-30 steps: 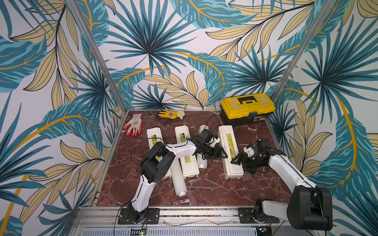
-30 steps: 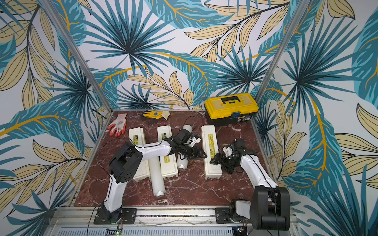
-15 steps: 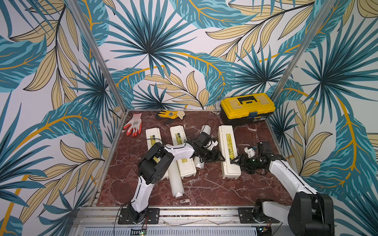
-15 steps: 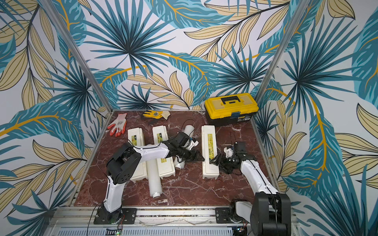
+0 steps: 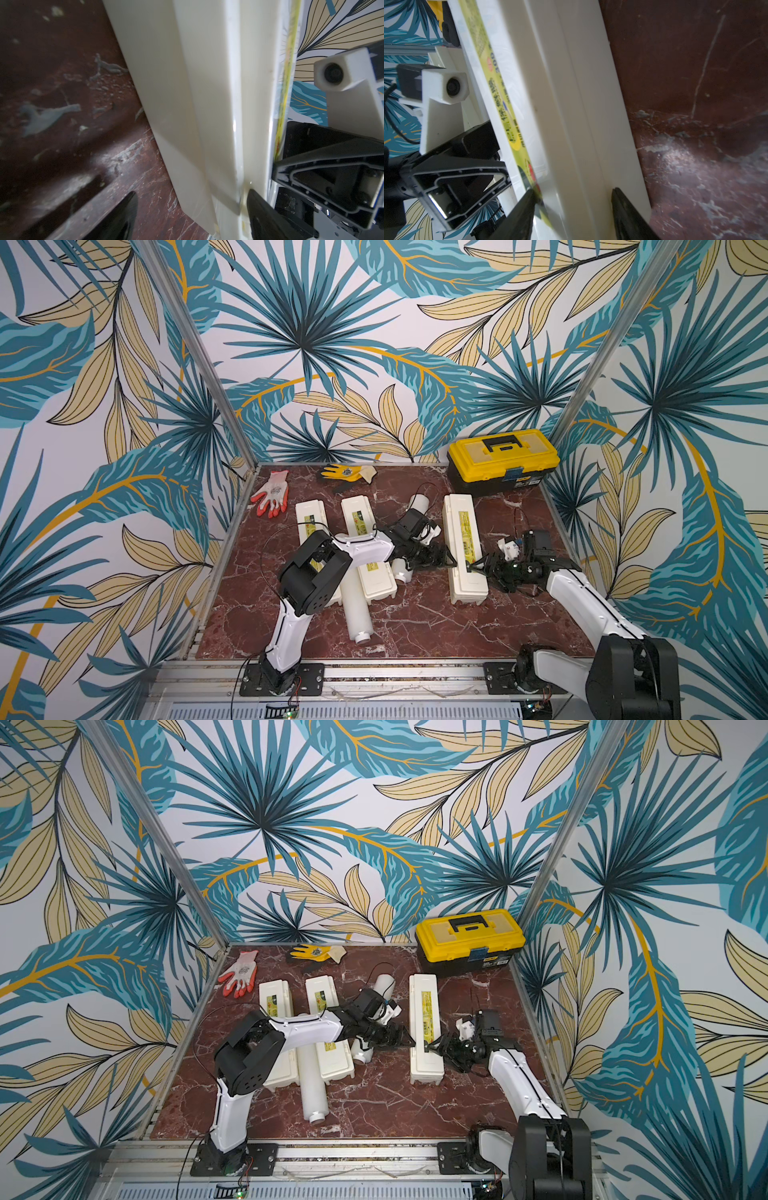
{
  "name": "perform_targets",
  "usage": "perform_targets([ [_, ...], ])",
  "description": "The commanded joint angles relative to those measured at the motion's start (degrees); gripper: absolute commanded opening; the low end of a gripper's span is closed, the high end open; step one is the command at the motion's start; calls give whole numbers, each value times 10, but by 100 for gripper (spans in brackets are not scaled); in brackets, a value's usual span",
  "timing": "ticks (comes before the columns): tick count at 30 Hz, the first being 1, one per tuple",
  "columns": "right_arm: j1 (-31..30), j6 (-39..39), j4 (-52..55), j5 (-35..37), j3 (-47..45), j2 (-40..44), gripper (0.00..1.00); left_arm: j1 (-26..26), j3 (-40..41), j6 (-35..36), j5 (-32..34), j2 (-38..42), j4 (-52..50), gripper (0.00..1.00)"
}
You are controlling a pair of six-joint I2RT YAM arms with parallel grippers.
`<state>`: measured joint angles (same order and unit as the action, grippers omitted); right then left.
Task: Put plastic wrap rolls into dispensers
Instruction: Close the lid on the plastic wrap cutting box.
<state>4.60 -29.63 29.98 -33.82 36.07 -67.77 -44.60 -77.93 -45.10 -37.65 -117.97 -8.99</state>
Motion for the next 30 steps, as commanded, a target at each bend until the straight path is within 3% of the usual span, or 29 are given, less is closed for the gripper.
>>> perform_targets([
  [1,-14,-17,59,115,-60,-35,57,-4,-16,-1,14,12,-31,84],
  [7,-25,-20,73,115,-61,-34,55,-12,-2,-2,-5,8,-31,80],
  [16,-26,-28,117,142,-50,28,65,-24,39,-5,1,28,-31,76],
  [21,-27,-29,119,146,-50,21,71,-26,55,-7,4,34,-34,74],
  [30,-27,-41,101,184,-49,-19,71,-25,18,7,29,-4,-61,75],
])
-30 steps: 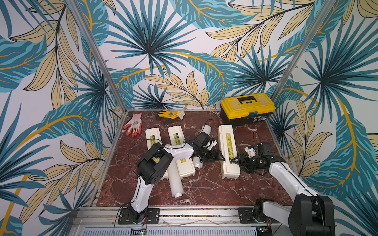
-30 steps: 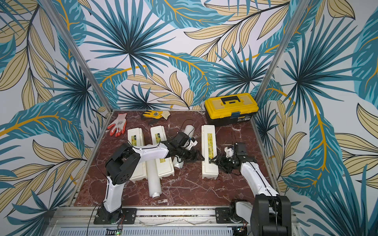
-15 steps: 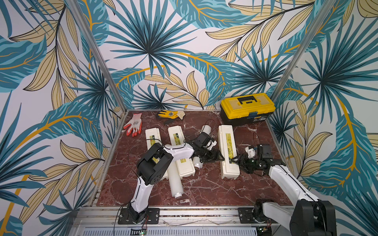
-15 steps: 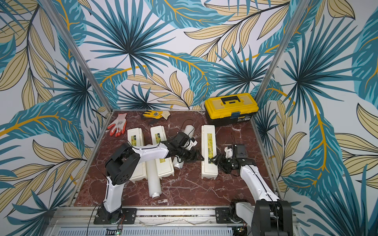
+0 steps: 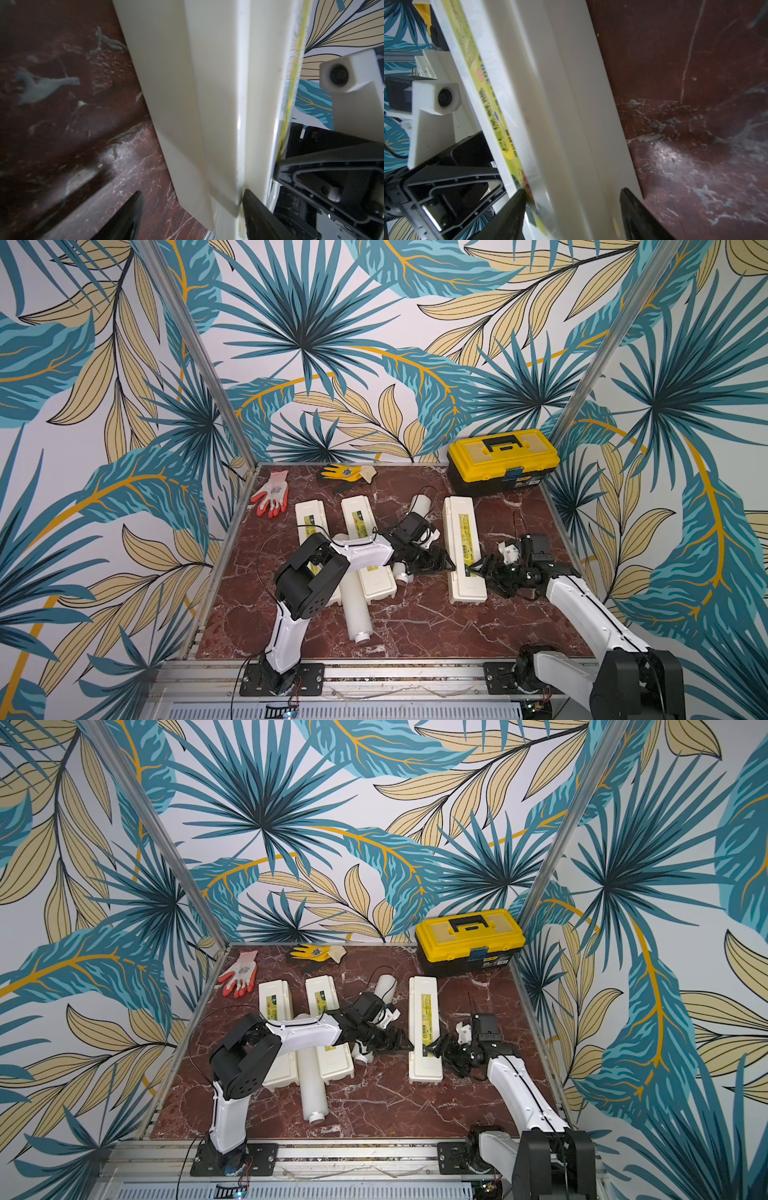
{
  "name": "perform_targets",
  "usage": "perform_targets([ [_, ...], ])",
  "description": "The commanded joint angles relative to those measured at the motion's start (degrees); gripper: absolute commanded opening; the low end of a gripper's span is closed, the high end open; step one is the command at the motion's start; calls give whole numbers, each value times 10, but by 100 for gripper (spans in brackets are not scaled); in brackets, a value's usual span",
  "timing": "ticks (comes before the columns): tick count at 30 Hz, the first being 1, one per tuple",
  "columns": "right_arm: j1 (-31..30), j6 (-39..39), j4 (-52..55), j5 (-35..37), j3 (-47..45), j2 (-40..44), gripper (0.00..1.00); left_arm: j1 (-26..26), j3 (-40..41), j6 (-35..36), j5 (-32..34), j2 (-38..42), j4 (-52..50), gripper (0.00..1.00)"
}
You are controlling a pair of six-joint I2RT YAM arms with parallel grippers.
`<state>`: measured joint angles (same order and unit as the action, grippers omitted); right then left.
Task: Put plastic wrap rolls into dispensers
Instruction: Close the lid on the plastic wrap cutting box.
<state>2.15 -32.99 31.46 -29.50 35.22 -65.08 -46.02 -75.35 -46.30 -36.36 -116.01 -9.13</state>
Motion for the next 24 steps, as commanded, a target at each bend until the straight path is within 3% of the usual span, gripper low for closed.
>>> perform_targets([
  [1,-2,-8,84,144,-38,-51,70,-11,-9,19,20,-23,-61,75],
  [6,-2,13,74,167,-9,-78,69,-10,-21,30,37,-20,-81,76],
  [14,-2,53,38,133,26,-147,70,-3,-54,42,53,-28,-94,78],
  [18,-2,63,34,129,41,-129,73,0,-67,49,55,-26,-94,79],
  [24,-2,88,28,134,61,-106,68,2,-79,56,64,-22,-95,81],
])
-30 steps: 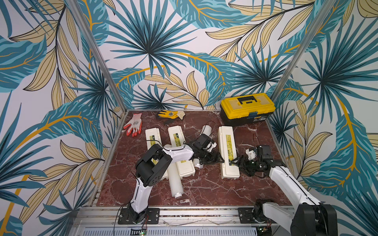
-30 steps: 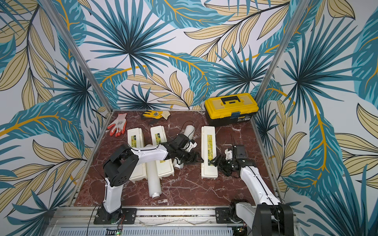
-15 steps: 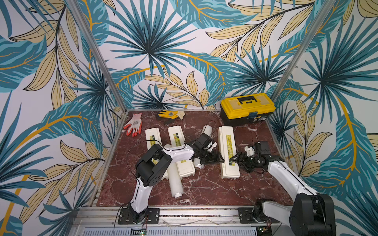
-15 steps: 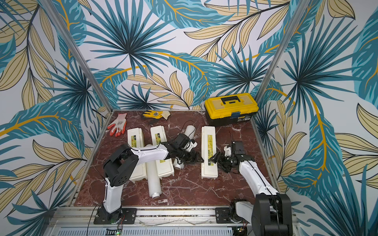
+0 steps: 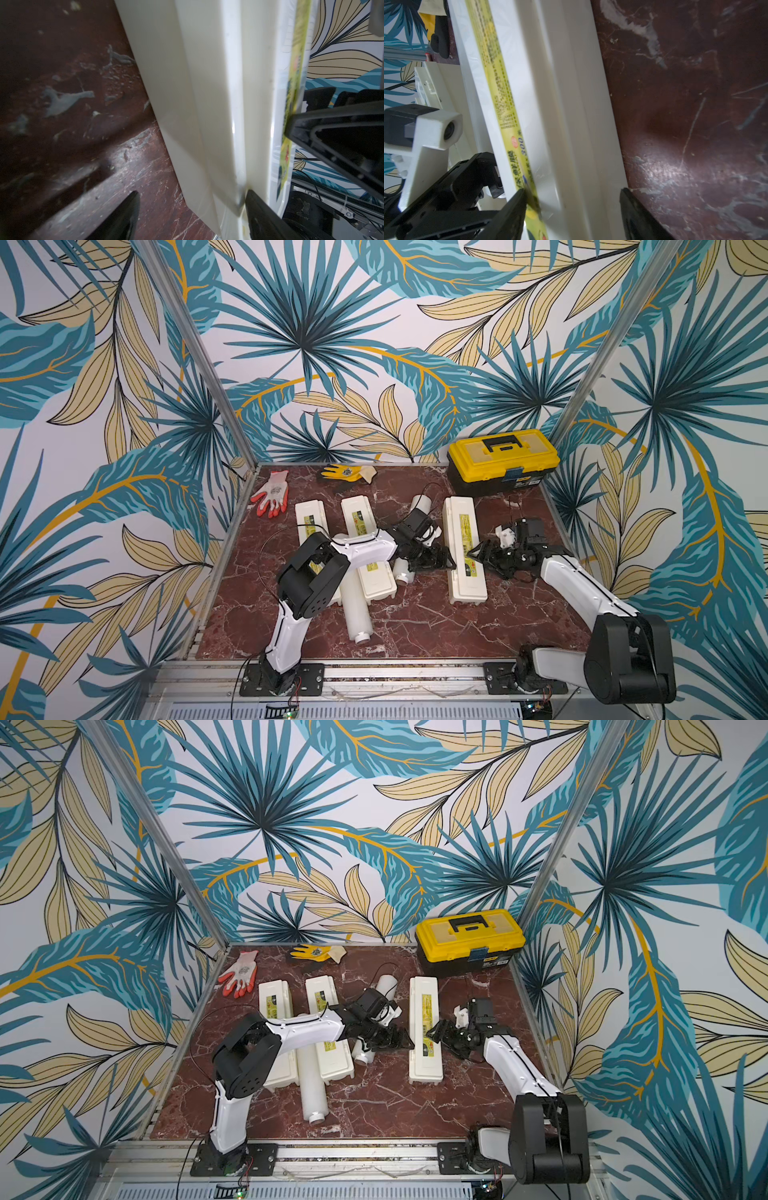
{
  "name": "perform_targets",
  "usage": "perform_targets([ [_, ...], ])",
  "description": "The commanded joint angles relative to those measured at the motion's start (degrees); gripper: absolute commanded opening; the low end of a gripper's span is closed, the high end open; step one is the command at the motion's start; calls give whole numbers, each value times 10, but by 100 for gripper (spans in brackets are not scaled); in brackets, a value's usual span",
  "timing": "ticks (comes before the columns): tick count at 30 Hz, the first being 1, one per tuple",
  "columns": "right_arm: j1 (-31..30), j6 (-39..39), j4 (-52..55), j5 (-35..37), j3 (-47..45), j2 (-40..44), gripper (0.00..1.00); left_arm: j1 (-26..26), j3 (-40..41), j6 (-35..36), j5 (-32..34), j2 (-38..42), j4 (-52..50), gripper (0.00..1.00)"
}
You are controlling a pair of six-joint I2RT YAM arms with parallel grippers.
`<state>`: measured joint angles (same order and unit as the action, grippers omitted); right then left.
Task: Put plastic wrap rolls into dispensers
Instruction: Close the lid on the plastic wrap cutting box.
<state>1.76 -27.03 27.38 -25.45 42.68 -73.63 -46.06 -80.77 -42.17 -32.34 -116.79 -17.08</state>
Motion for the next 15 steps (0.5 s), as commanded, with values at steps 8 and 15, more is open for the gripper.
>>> perform_targets([
  [8,2,51,48,60,19,-104,67,10,-43,16,29,-27,-17,84],
  [15,2,52,16,20,45,-141,66,14,-58,30,38,-23,-17,84],
])
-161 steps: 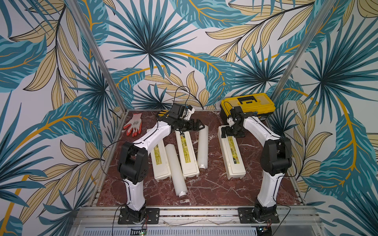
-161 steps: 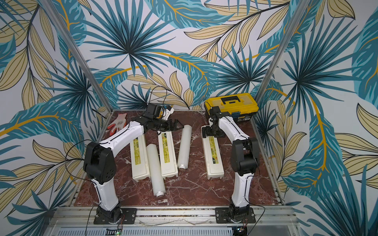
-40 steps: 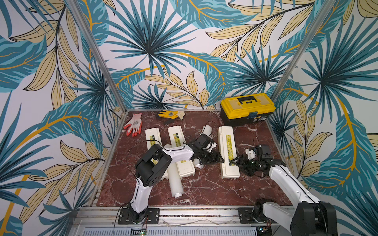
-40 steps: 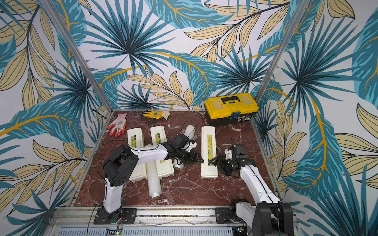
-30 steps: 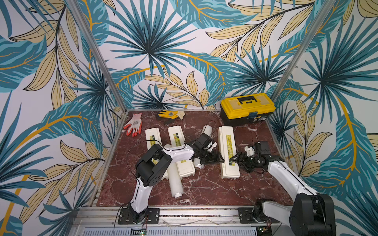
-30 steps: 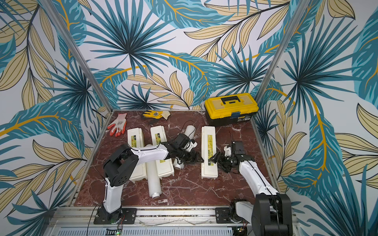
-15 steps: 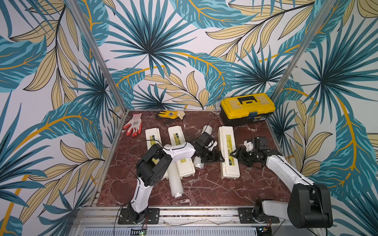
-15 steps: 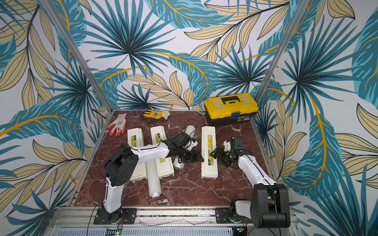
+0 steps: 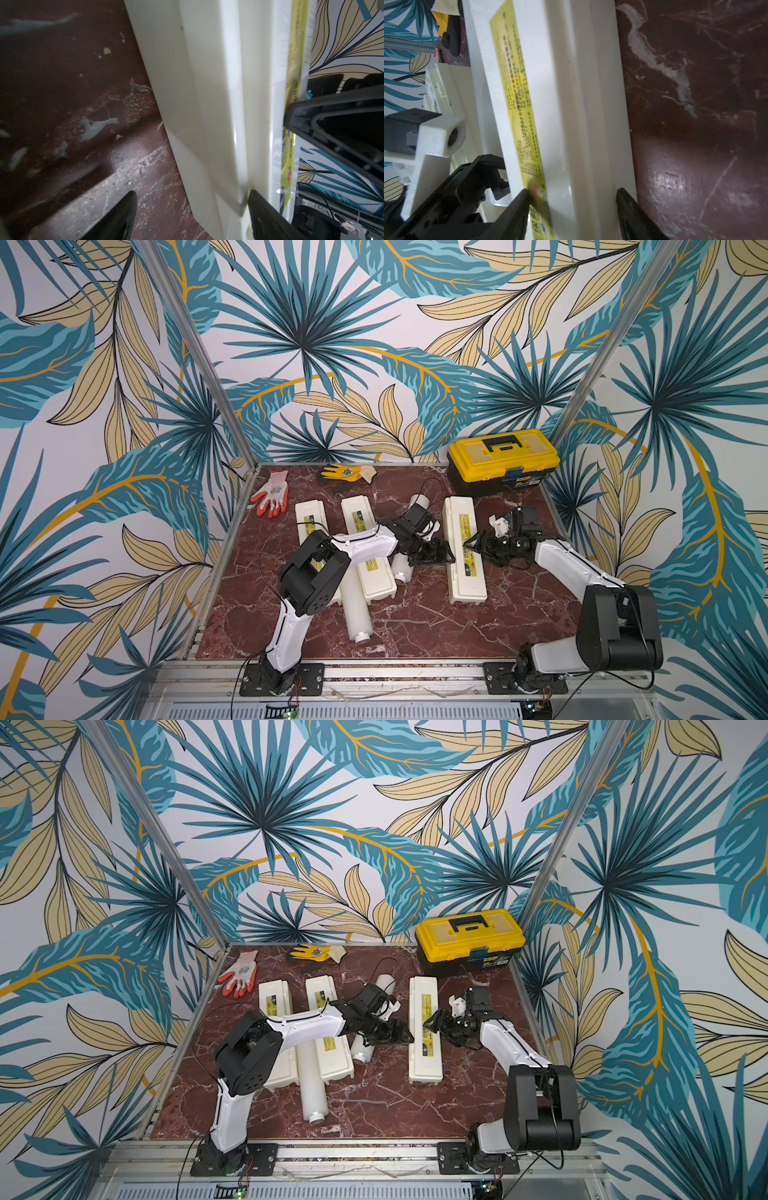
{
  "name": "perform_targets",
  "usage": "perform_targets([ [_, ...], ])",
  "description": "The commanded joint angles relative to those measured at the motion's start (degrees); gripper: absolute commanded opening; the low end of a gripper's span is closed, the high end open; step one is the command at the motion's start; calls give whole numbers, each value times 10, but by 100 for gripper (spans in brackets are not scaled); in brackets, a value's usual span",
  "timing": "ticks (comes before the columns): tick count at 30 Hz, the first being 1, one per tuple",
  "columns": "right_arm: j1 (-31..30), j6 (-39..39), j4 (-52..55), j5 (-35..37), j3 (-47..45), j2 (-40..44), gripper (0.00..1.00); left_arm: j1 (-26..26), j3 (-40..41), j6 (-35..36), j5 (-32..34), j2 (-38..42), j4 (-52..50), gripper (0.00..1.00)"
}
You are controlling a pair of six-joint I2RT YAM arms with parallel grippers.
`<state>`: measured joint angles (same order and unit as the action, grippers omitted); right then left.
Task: Put plastic wrap rolls into dispensers
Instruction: Close the lid on the plastic wrap cutting box.
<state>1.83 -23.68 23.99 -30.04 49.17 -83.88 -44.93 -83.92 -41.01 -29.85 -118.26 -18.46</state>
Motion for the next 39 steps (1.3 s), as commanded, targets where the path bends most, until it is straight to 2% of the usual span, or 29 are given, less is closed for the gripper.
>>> perform_targets([
  [1,1,20,47,59,-18,-41,66,3,-27,22,14,-6,-3,84],
  [9,-10,-15,1,21,-19,-56,66,9,-26,35,15,10,-3,85],
  [18,-14,43,71,80,11,-75,70,2,-37,30,-10,-18,-3,85],
  [22,-13,51,95,73,14,-80,75,-2,-44,20,-8,-35,-3,84],
  [33,-9,86,204,102,20,4,98,-3,-53,9,-5,-64,-3,83],
  [39,-7,106,257,74,16,33,99,-2,-43,6,-6,-74,2,83],
])
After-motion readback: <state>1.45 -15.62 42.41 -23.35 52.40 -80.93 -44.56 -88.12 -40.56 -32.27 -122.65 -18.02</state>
